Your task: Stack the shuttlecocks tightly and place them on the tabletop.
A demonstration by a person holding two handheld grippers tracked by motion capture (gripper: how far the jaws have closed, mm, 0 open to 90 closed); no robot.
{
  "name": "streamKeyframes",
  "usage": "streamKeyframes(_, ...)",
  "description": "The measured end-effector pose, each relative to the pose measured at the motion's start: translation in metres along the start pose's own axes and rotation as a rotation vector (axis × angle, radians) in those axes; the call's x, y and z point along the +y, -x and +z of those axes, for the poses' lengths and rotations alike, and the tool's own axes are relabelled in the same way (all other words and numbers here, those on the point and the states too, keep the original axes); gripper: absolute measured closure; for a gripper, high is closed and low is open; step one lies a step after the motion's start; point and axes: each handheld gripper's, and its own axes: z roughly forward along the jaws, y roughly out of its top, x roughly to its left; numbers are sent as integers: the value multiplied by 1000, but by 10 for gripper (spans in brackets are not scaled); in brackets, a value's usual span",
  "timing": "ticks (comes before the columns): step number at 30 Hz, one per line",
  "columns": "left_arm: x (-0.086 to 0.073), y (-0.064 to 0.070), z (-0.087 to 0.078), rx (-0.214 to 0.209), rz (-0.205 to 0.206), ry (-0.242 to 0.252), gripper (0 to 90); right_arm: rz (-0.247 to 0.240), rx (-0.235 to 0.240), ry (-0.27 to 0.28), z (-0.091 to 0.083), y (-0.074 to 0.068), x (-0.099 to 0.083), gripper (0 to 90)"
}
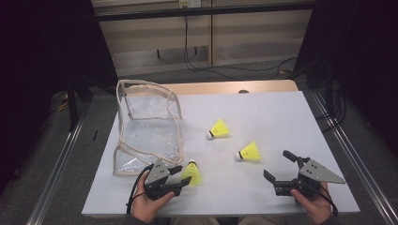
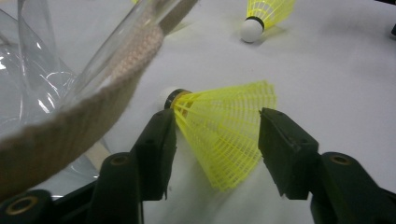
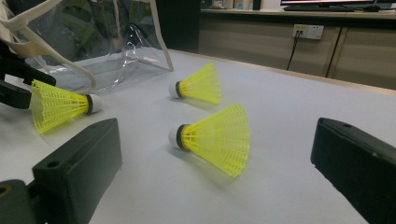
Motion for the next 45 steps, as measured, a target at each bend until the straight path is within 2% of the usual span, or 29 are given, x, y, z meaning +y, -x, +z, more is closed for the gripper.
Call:
streamKeyframes(5, 0, 1, 0, 25, 5, -14, 632, 2, -1, 2, 0, 0, 0, 15)
streamKeyframes(10, 1, 3, -2, 17, -5, -4, 782, 1, 1, 3, 0, 0, 0, 15)
streamKeyframes(12, 2, 3, -3, 17, 2, -9, 817, -1, 0, 3, -1, 0, 0, 15)
streamKeyframes(16, 2, 5, -3, 12, -18, -4, 864, -2, -3, 3, -1, 1, 1, 15)
streamKeyframes(23, 8, 10, -9, -2, -30, 20, 899, -1, -2, 3, -1, 0, 1, 15)
streamKeyframes(26, 11, 13, -12, -23, -51, 35, 900, -1, -2, 1, -1, 0, 1, 15)
streamKeyframes(29, 15, 15, -13, -23, -55, 29, 900, -3, -3, 3, -1, 1, 1, 16)
streamKeyframes(32, 19, 17, -14, -34, -83, 28, 900, 3, -3, 2, -1, 0, 1, 16)
streamKeyframes(36, 24, 20, -11, -37, -91, 16, 900, 4, -1, 3, -1, 0, 1, 16)
streamKeyframes(42, 31, 25, -7, -42, -112, 25, 900, 4, -1, 6, -2, 0, 1, 16)
streamKeyframes(45, 36, 28, -6, -39, -109, 17, 900, 2, -1, 8, -2, 0, 1, 15)
